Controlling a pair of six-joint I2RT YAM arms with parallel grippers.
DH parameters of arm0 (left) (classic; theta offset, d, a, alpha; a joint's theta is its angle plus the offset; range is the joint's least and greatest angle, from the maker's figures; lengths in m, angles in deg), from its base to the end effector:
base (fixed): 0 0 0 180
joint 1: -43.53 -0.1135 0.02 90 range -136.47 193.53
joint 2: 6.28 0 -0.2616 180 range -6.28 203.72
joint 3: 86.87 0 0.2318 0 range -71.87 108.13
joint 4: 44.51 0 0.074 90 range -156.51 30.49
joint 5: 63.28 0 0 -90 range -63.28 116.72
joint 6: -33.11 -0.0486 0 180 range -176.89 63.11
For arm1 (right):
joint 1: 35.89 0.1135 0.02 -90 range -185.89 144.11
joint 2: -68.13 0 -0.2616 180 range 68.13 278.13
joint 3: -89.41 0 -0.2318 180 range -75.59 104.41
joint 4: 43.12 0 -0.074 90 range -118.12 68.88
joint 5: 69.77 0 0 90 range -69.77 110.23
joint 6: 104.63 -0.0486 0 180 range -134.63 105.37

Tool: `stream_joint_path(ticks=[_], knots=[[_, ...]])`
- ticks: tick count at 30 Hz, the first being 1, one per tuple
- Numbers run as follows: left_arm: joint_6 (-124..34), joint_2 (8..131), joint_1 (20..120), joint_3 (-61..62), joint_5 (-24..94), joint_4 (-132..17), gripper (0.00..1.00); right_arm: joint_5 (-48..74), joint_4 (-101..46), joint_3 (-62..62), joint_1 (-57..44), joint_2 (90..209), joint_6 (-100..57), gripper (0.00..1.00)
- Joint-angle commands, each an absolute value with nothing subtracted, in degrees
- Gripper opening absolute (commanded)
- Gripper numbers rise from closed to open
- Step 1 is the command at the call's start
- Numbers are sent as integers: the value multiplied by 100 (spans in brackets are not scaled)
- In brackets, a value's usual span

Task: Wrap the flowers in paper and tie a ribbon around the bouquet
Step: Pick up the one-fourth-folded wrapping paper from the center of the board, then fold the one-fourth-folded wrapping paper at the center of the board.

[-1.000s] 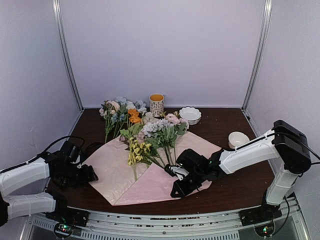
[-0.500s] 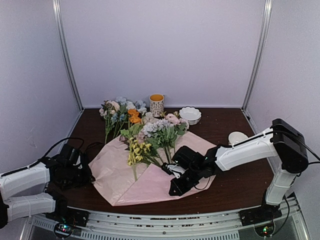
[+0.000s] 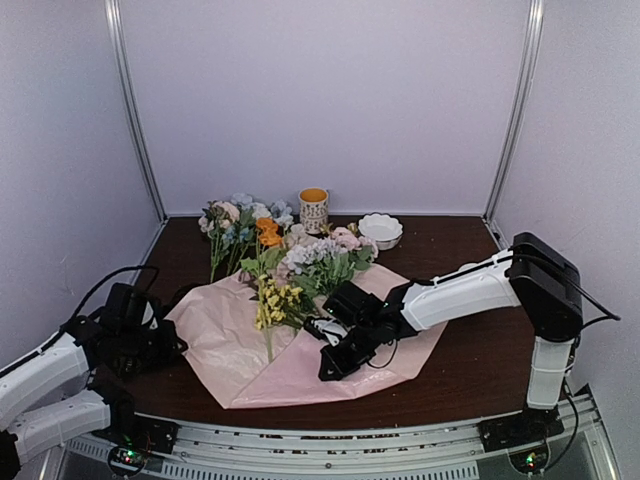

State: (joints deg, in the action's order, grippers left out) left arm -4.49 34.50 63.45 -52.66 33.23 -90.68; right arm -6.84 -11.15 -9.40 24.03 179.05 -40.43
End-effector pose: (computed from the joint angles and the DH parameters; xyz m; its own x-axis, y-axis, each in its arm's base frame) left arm 0.1168 -0.0482 0.1605 -0.7759 -0.5561 -0.2979 -0.3469 0.7705 -0.5347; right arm 0.1665 0.3315 0.1396 -0.7797 -0.5730 -0.2524 -0.5990 0.5653 0.5671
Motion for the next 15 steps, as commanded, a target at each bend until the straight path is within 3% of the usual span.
stream_joint_path(ticks=[1,7,15], knots=[[-779,3373,6483,-4768,3384,-9027,0,-589,-1023,-1021,2310,18017,-4123,3],[-1068,3979,7327,-3882,3120,-8827,0,-588,-1108,-1077,2284,18106,-4191,3],[-1646,5662,8189,-2456,3321,-8169,0,-652,-1293,-1213,2249,18141,-4333,3]])
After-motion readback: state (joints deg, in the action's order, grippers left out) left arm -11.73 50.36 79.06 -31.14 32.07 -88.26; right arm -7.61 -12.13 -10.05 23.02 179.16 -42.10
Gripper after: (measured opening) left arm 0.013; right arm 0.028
